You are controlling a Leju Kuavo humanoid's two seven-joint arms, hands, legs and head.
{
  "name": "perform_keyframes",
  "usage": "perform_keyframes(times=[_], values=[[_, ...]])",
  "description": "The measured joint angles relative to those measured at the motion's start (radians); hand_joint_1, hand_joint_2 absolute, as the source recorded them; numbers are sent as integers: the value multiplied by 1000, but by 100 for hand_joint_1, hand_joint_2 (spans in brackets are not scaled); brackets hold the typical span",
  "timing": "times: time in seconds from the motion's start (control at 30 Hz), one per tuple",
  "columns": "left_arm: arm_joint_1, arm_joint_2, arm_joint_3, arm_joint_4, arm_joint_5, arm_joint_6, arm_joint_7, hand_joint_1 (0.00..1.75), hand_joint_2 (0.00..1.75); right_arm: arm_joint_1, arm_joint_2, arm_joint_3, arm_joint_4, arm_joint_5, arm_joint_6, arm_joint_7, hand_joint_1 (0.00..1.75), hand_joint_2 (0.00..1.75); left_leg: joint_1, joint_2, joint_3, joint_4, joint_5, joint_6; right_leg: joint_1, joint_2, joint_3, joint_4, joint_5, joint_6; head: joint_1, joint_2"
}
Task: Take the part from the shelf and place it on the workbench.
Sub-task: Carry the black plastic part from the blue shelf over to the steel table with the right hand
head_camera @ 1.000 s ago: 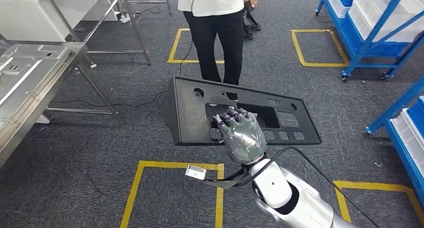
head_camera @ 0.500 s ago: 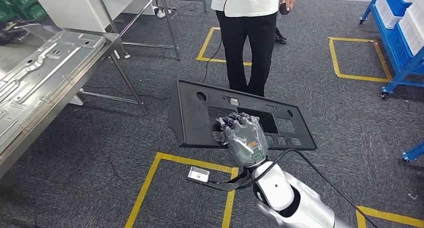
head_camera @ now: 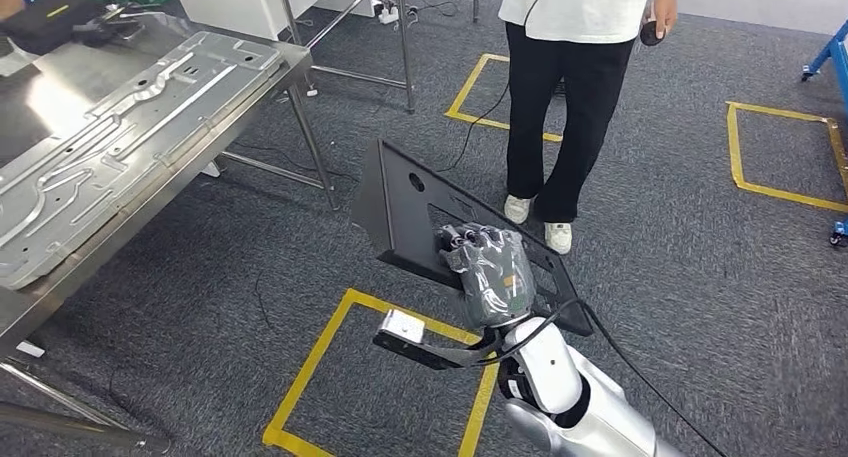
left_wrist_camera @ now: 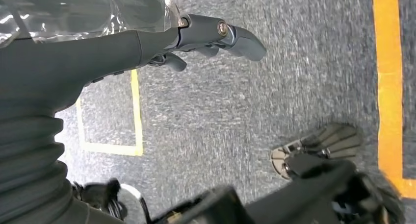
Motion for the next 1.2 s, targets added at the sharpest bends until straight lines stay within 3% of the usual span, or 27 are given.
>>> perform_keyframes(times=[0.07,0.13,0.17,0.2,0.27,0.33,0.4,0.47,0.57,0.63,0.67,0.7,0.73,0.8,0.87,0.93,1.0,1.07,1.13,1.17,1.2], values=[[-3,0,0,0,-3,0,0,0,175,4,0,-2,7,3,-6,1,175,175,5,-20,2,-2,3,3,-1,41,-62,126,-57,5,0,0],[-5,-1,0,0,-9,-3,0,0,175,10,0,-2,17,22,-8,3,175,175,8,-44,3,-2,3,3,-3,47,-118,221,-78,10,0,0],[-5,-2,0,0,-14,-4,1,0,175,11,0,-2,23,44,-9,5,175,175,10,-58,3,0,2,2,-4,48,-122,216,-61,14,0,0],[-5,-2,0,0,-19,-6,2,0,175,11,1,-2,29,71,-9,7,175,175,14,-71,4,3,0,-2,-8,51,-106,170,-26,18,0,0],[-8,-3,0,0,-29,-8,6,0,175,6,1,-2,43,141,-10,9,175,175,20,-96,-1,18,-10,-15,-18,80,-45,29,43,31,0,0],[-12,-2,-1,0,-38,-11,12,0,175,-1,4,0,57,214,-10,6,175,175,23,-114,-11,33,-20,-28,-23,103,-14,-43,63,31,0,0],[-13,-2,-2,0,-48,-14,15,0,175,-9,6,4,70,294,-8,-7,175,175,25,-126,-18,34,-22,-35,-19,90,-14,-45,59,14,0,0],[-14,-3,-3,0,-58,-17,15,0,175,-22,7,9,81,371,8,-32,175,175,26,-105,-29,54,-33,-41,-17,74,-13,-46,59,-1,0,0],[-23,-5,-4,0,-67,-20,15,0,175,-54,7,27,105,421,61,-67,175,175,27,-43,-108,215,-108,-53,-14,48,-12,-47,58,-14,-2,0],[-28,-7,-4,0,-70,-22,14,0,175,-63,5,45,123,425,87,-73,175,175,28,-35,-170,329,-144,-55,-9,26,-12,-47,56,-17,-2,0],[-29,-8,-4,0,-71,-23,14,0,175,-66,4,55,132,426,94,-74,175,175,28,-34,-179,341,-139,-53,-7,14,-12,-47,55,-19,-2,0],[-29,-9,-4,0,-71,-24,15,0,175,-71,4,67,141,427,96,-72,175,175,26,-31,-165,309,-116,-48,-5,4,-11,-47,53,-20,-2,0],[-28,-9,-5,0,-72,-25,15,0,175,-77,5,77,149,427,97,-70,175,175,22,-22,-131,239,-79,-41,-4,-6,-8,-47,52,-20,-2,0],[-27,-9,-5,0,-72,-26,16,0,175,-92,6,92,163,427,97,-61,175,175,5,21,-58,90,-24,-21,-2,-25,-3,-49,50,-18,-2,0],[-28,-8,-5,0,-72,-27,16,0,175,-103,6,100,173,428,96,-56,175,175,-10,45,-33,30,-13,-9,-4,-43,0,-51,48,-11,-2,0],[-26,-7,-6,0,-73,-27,16,0,175,-107,8,109,181,428,95,-55,175,175,-11,26,-27,18,-8,-5,-6,-57,7,-55,45,-1,-2,0],[-23,-7,-6,0,-75,-30,17,0,175,-105,12,117,189,428,88,-55,175,175,-3,5,-9,-2,4,-1,-7,-28,4,-34,29,8,-2,0],[-26,-9,-6,0,-78,-34,17,0,175,-100,13,123,201,428,72,-52,175,175,4,-17,1,-11,12,2,-8,25,-42,69,-22,13,-2,0],[-28,-10,-7,0,-84,-37,17,0,175,-83,14,127,214,429,52,-48,175,175,7,-43,2,-11,12,5,-8,44,-109,195,-68,19,-2,0],[-27,-11,-8,0,-86,-39,17,0,175,-72,15,128,221,429,43,-45,175,175,9,-57,2,-10,12,4,-9,46,-126,219,-67,22,-2,0],[-26,-11,-8,0,-88,-40,16,0,175,-61,17,128,227,429,35,-43,175,175,11,-71,3,-9,10,3,-10,46,-124,205,-47,25,-2,0]])
